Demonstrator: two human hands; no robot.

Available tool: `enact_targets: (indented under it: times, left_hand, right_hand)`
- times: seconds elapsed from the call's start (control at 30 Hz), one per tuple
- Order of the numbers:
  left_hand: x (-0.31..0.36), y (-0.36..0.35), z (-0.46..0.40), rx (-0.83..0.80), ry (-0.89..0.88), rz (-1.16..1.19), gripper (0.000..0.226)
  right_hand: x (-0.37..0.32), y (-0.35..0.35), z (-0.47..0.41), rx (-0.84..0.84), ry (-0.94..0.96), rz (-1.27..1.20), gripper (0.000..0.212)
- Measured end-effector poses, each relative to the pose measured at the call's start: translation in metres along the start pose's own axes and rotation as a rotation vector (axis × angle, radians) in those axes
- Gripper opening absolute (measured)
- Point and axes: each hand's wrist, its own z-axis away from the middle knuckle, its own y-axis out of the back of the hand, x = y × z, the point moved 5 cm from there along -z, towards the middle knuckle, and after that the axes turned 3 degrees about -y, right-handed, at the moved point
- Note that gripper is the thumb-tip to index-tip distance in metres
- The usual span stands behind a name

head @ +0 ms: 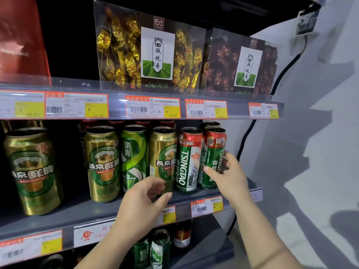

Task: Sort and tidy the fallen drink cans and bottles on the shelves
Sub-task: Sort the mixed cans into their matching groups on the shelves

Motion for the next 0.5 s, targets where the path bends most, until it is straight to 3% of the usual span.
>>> enact_targets:
  times: [0.37,0.43,0.5]
  left_hand:
    - [0.005,-0.007,-0.002,0.016,-0.015,-0.022,0.021]
    - [0.005,-0.001,-0.001,0.070,-0.020,0.000,0.022]
    - [0.003,0.005,-0.001,0.121,-0.031,0.003,0.020]
  right_hand:
    - [0.001,-0.011,0.004,-0.019,0.048,0.042,0.062]
    - [0.000,-0.007,0.017,0.152,0.049,0.040,0.063]
    - [-0.016,-0.006,0.044,0.374,0.178,0.008,0.053]
